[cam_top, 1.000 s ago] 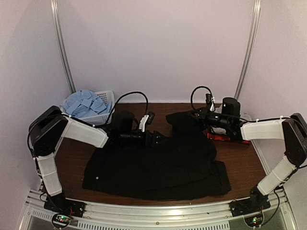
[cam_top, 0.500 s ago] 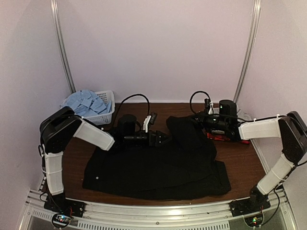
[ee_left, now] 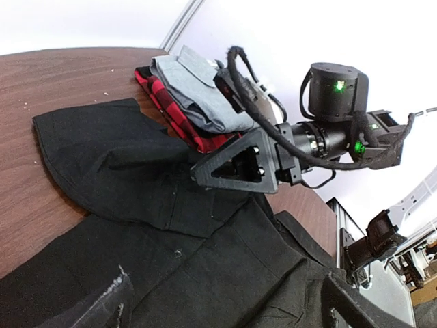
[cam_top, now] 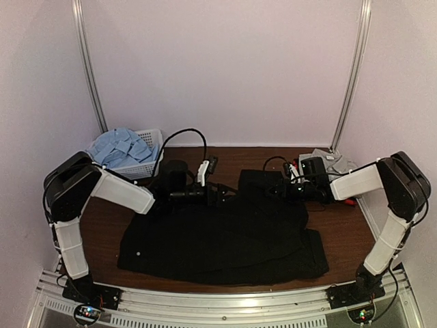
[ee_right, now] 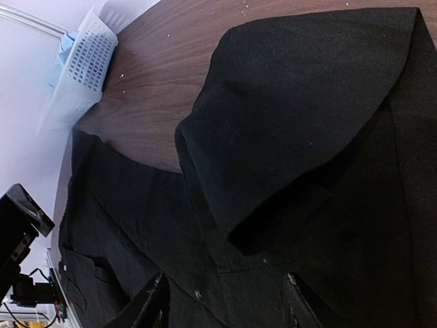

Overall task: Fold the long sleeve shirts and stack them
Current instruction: Pass from the right arm to the left

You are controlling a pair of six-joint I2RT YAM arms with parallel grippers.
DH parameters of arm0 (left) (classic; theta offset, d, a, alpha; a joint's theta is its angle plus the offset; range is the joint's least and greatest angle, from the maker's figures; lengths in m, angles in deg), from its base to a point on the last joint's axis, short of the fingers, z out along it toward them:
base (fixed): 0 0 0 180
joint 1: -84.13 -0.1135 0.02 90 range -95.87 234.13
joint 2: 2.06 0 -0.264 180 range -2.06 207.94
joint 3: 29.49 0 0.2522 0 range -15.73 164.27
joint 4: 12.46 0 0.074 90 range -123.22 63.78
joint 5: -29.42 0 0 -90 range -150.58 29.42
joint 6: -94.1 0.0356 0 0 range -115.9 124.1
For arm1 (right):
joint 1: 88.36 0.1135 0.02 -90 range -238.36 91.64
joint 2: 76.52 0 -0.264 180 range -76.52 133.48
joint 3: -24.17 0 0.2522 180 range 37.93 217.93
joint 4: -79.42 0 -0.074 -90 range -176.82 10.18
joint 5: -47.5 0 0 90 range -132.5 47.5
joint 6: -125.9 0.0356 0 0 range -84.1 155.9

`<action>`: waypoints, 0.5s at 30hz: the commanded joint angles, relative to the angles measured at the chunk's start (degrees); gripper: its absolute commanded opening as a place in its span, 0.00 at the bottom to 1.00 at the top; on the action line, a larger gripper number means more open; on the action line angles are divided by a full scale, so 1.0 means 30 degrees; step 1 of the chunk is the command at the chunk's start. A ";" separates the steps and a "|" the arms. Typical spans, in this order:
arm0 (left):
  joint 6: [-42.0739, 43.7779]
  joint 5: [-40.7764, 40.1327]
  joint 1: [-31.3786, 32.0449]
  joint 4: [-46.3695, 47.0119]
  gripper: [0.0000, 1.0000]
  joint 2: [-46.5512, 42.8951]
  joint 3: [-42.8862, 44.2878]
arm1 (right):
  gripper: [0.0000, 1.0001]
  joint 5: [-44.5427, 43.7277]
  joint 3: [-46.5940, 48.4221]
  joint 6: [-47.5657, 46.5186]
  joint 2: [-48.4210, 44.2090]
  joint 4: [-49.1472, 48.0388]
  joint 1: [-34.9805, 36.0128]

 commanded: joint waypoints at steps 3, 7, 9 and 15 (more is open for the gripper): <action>0.0700 -0.0247 0.0012 -0.0372 0.97 -0.0508 -0.0332 | 0.61 -0.3154 -0.0363 -0.3804 -0.2632 0.2572 -0.0142; 0.0812 -0.0298 -0.0001 -0.0619 0.97 -0.0522 -0.0402 | 0.63 -0.5011 -0.0439 -0.3861 -0.3249 0.3523 -0.0128; 0.0838 -0.0292 0.0023 -0.0681 0.97 -0.0572 -0.0410 | 0.60 -0.5526 -0.0076 -0.3900 -0.2780 0.4349 -0.0135; 0.1094 -0.0349 0.0009 -0.1139 0.97 -0.0869 -0.0410 | 0.54 -0.5944 0.0442 -0.3761 -0.1321 0.4650 -0.0128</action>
